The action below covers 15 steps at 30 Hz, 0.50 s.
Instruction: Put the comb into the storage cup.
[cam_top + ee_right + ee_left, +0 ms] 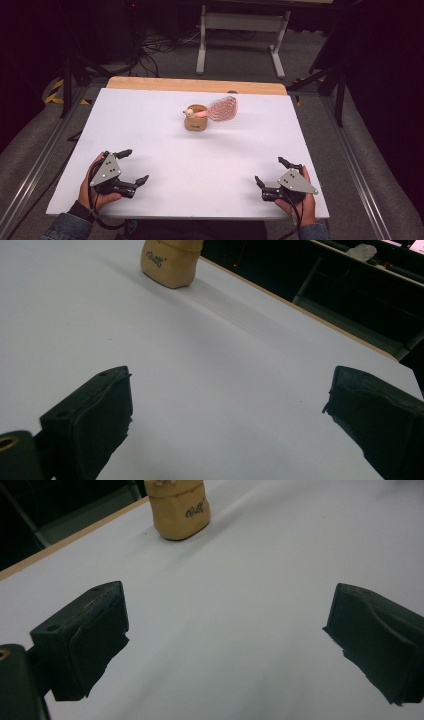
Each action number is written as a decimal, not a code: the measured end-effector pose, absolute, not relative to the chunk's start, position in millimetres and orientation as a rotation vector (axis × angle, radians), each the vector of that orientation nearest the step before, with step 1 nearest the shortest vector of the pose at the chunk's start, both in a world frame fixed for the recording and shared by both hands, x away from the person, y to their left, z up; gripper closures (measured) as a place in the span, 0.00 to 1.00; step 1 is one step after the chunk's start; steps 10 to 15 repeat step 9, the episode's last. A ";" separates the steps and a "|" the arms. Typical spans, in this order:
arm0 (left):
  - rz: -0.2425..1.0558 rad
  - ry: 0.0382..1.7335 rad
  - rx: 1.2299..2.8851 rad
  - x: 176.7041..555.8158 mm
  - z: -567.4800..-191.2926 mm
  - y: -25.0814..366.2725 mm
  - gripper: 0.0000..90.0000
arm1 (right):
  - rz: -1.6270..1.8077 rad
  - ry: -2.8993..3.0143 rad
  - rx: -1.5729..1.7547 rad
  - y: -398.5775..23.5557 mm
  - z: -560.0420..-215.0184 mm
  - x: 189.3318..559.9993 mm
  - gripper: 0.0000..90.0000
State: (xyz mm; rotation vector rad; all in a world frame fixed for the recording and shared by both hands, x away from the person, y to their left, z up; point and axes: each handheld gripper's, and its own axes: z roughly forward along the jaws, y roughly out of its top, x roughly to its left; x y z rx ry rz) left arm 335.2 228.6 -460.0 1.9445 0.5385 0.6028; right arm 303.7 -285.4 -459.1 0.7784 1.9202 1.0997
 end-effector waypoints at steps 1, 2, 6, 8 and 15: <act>0.603 0.539 1.941 335.3 -459.8 228.8 0.05 | 1.097 1.922 0.777 -284.9 -459.4 303.8 0.06; 0.603 0.539 1.939 335.4 -459.6 228.7 0.05 | 1.094 1.920 0.773 -285.1 -459.3 303.5 0.06; 0.627 0.552 1.932 334.4 -458.5 227.7 0.05 | 1.105 1.907 0.783 -287.0 -458.6 303.1 0.06; 0.634 0.558 1.918 334.5 -457.5 228.3 0.05 | 1.115 1.891 0.782 -287.2 -457.5 302.0 0.06; 0.635 0.565 1.916 334.8 -457.6 228.3 0.05 | 1.124 1.888 0.781 -286.9 -456.9 301.6 0.06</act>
